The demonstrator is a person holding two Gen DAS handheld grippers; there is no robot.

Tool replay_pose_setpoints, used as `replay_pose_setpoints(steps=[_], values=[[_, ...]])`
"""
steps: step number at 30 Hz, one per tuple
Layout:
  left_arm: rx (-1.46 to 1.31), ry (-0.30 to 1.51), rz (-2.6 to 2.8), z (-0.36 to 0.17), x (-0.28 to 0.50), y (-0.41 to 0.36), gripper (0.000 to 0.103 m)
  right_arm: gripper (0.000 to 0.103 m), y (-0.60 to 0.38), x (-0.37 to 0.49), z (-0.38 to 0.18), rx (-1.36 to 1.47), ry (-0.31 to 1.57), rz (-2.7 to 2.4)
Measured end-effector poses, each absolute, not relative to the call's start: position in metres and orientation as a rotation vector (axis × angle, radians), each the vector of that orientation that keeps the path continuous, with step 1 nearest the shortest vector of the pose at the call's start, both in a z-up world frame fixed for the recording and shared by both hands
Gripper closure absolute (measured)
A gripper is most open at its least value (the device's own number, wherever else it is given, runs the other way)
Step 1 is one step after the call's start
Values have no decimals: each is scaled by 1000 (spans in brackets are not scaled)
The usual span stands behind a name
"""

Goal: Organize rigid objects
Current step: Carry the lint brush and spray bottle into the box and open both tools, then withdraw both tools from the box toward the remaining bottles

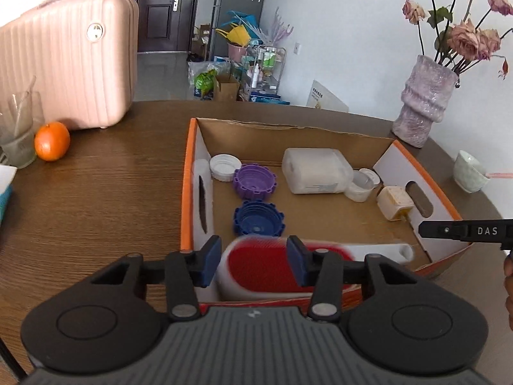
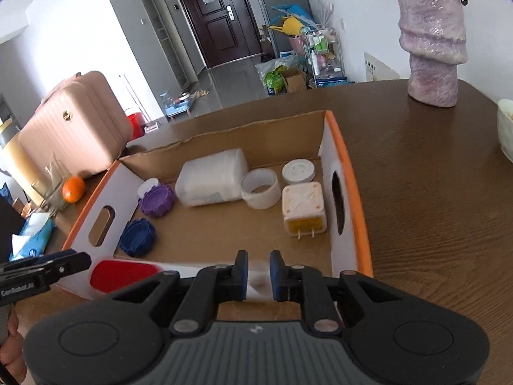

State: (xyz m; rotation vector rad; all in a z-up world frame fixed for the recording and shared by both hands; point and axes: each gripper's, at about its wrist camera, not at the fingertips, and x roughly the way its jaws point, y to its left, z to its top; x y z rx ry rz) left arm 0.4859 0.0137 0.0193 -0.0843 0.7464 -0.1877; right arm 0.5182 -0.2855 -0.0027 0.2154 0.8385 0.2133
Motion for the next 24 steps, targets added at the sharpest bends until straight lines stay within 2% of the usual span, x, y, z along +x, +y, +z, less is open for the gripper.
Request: replay_pose_setpoints(steps=[5, 8, 12, 16, 19, 20, 21, 22, 24], values=[[-70, 726, -188, 33, 477, 14, 56, 87, -284, 508, 12, 196, 809, 214], [-64, 709, -184, 44, 468, 14, 46, 81, -282, 498, 27, 172, 774, 216], [-36, 673, -171, 58, 449, 12, 45, 79, -280, 474, 51, 143, 699, 234], [2, 575, -150, 73, 419, 8, 27, 52, -275, 436, 72, 65, 568, 259], [28, 481, -115, 79, 392, 4, 18, 39, -272, 409, 81, 26, 477, 258], [42, 438, -107, 80, 380, 1, 16, 30, -272, 400, 83, 22, 442, 256], [57, 406, -109, 80, 371, -2, 10, 25, -271, 393, 83, 14, 411, 251], [79, 369, -112, 80, 360, -6, 5, 15, -271, 385, 83, 1, 376, 244], [97, 298, -115, 79, 341, -12, 2, 11, -271, 370, 80, -16, 325, 226]])
